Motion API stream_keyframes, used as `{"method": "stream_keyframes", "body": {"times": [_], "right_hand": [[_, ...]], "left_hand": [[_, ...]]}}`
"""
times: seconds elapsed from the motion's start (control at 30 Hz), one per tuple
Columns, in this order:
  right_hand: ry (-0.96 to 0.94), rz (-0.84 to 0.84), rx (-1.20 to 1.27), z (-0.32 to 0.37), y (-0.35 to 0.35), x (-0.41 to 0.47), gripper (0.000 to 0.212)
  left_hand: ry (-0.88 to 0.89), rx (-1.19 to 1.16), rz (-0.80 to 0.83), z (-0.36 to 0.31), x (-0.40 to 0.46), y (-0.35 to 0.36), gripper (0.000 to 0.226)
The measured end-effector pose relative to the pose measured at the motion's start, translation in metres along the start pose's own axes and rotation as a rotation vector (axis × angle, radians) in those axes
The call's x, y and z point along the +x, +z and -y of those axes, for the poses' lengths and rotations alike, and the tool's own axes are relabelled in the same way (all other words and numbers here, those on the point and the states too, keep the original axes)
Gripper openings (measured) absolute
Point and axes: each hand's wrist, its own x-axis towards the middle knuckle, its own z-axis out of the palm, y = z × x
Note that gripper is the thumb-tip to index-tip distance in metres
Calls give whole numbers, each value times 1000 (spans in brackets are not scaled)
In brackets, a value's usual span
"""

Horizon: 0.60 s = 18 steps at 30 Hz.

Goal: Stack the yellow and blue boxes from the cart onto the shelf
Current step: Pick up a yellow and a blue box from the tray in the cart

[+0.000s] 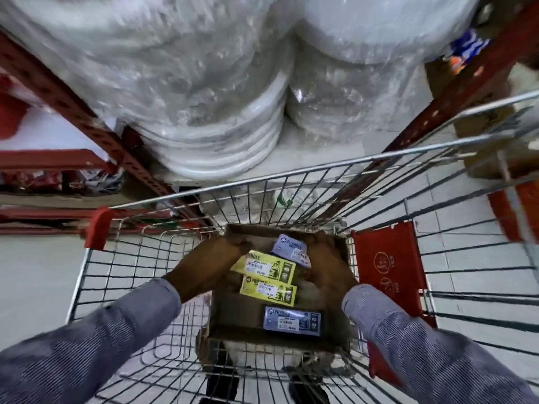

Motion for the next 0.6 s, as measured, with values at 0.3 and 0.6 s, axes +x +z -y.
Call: {"method": "stream_keyframes", "body": {"times": [0.3,0.6], "right_hand": [[-297,-297,133,74,-208,-109,48],[-412,-711,109,143,-426,-223,52]], "left_hand": [[-12,116,-289,-57,-142,-182,60],[-25,274,-680,-90,-225,-349,72]]}}
